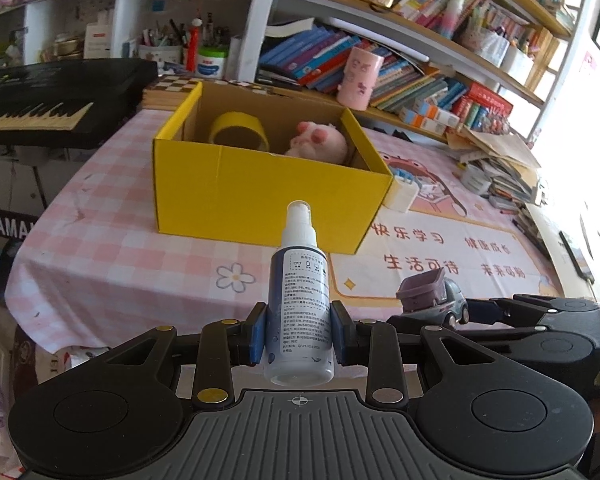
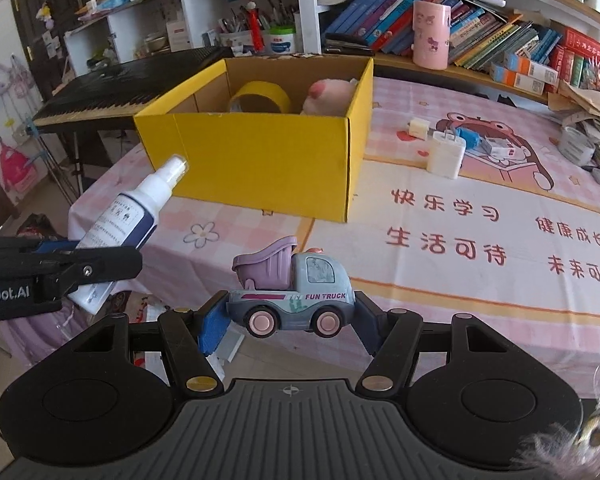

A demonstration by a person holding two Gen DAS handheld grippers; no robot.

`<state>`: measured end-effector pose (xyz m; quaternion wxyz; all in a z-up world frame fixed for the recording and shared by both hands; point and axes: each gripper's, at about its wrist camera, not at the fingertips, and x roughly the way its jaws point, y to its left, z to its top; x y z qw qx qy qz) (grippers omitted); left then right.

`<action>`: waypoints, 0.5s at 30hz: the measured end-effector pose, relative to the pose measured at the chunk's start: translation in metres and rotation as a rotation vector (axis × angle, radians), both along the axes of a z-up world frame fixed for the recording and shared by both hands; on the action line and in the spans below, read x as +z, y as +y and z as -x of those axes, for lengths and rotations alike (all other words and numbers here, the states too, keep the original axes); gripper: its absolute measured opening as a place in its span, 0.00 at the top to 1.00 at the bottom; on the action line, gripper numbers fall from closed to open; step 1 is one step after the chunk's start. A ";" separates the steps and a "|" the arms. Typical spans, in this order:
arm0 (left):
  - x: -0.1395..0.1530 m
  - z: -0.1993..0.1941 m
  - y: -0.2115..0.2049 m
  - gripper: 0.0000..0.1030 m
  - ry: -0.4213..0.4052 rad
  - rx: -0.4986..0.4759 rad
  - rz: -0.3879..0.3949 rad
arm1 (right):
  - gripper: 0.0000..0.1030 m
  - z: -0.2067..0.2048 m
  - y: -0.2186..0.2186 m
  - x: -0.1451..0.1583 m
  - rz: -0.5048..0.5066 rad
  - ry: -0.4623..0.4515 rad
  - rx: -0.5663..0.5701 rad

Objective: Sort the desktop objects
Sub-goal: 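Lift the toy truck with the right gripper while the left gripper carries the bottle toward the box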

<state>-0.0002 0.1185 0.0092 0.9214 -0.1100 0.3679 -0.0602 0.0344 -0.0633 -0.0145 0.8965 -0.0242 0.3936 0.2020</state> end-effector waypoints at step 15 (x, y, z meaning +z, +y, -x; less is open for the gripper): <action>0.031 -0.029 0.004 0.70 -0.102 0.030 0.020 | 0.40 -0.033 0.007 0.037 -0.040 -0.092 0.063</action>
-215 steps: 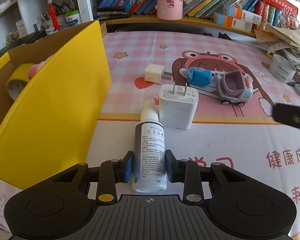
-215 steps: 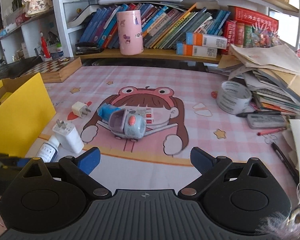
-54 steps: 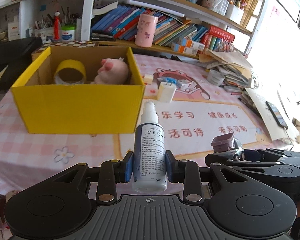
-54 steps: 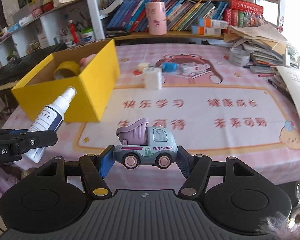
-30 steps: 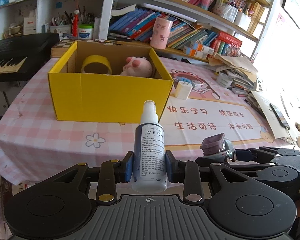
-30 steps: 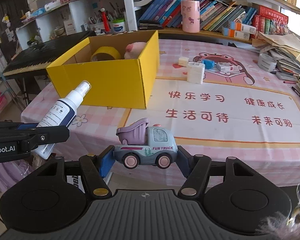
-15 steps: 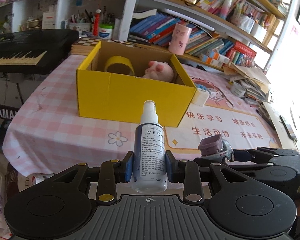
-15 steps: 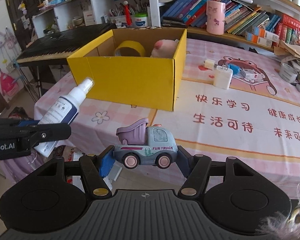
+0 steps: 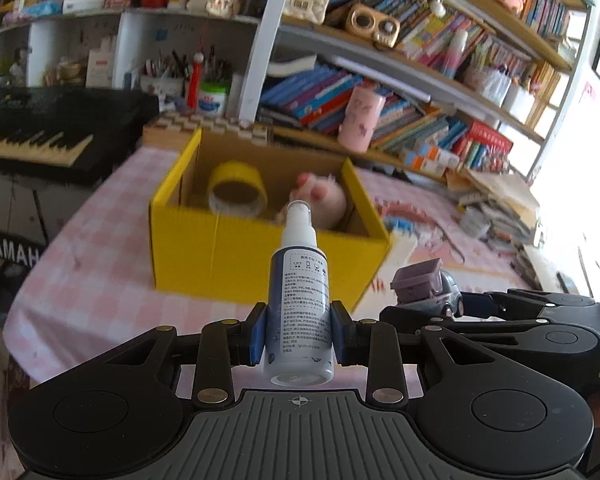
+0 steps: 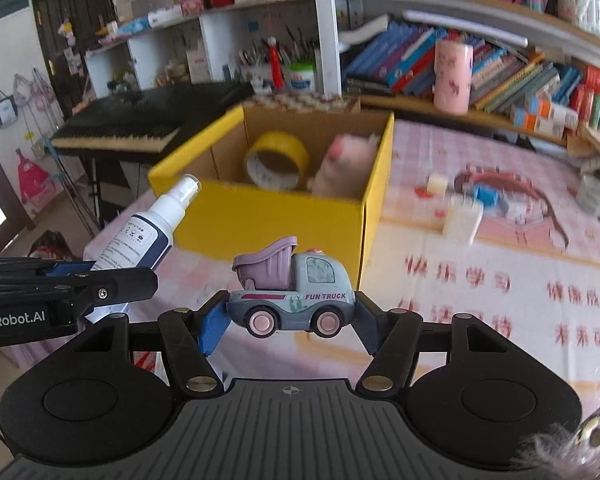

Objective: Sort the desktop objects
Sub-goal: 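Lift the toy truck with the right gripper while the left gripper carries the bottle toward the box, then lower the bottle and truck into the yellow box and open both grippers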

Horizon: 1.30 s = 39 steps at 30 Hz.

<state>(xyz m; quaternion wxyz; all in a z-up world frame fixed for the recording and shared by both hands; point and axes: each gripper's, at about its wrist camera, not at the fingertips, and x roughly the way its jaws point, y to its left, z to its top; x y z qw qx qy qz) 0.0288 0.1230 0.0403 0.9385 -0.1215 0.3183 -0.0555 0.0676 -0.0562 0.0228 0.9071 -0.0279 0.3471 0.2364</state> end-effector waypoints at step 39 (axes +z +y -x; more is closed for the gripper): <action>-0.033 -0.194 -0.008 0.70 0.065 0.063 -0.222 | 0.40 -0.208 0.071 -0.021 0.347 -0.198 0.544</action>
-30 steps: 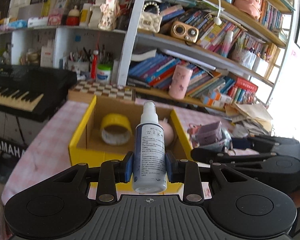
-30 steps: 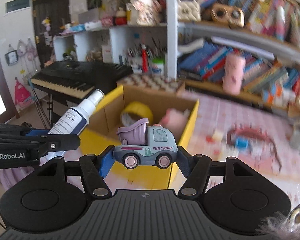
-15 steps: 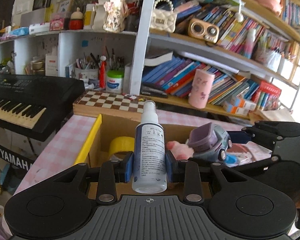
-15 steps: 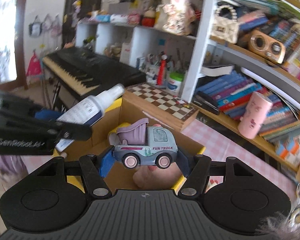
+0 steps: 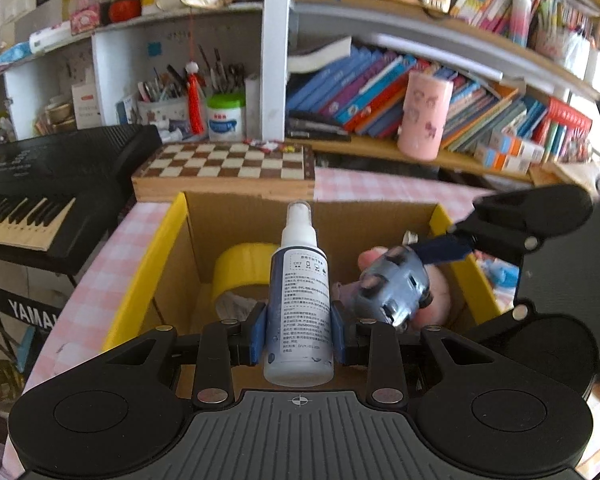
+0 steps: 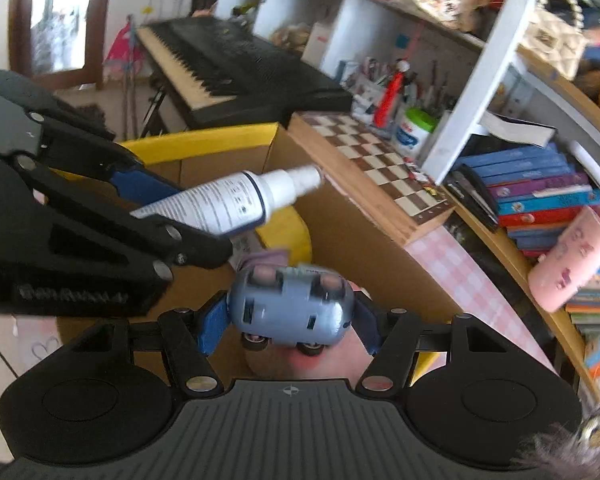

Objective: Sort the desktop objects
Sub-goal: 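Lower the bottle and truck into the yellow box and open both grippers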

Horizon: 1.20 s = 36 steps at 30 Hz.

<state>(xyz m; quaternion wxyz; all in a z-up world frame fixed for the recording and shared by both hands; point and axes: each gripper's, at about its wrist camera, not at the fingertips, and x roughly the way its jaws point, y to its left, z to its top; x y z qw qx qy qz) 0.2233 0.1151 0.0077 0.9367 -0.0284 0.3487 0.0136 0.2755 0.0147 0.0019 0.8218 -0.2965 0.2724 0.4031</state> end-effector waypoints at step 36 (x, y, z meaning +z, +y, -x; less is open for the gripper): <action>0.022 0.018 0.008 0.21 -0.144 0.048 -0.024 | 0.18 -0.007 0.017 -0.008 0.054 0.001 0.135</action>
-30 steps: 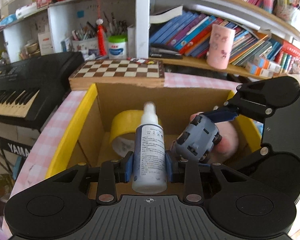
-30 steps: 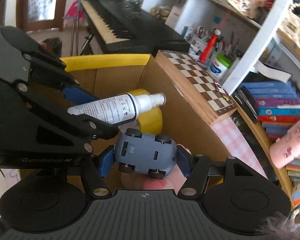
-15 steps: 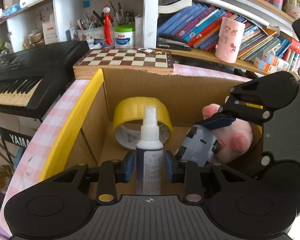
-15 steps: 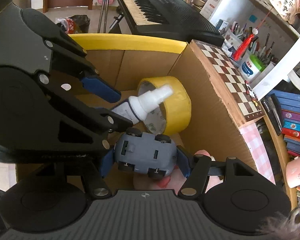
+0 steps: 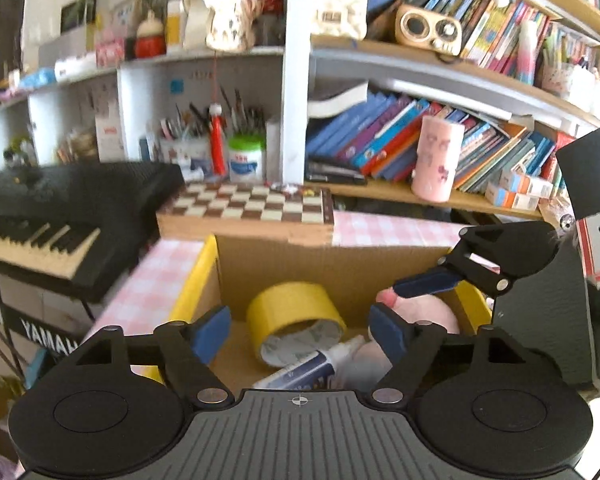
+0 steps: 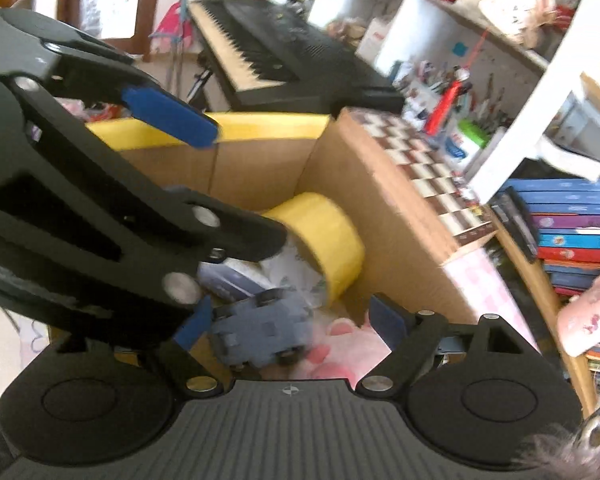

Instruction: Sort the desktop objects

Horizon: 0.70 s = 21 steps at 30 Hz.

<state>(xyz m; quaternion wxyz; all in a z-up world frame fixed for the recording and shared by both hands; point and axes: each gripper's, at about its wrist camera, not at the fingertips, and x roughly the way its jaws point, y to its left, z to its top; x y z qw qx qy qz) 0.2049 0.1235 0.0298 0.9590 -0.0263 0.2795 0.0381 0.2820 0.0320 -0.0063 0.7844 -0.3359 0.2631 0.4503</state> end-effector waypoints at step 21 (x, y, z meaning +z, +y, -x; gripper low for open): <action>0.032 0.059 -0.004 0.11 -0.099 -0.003 -0.021 | 0.17 0.047 -0.065 0.058 -0.225 -0.099 -0.297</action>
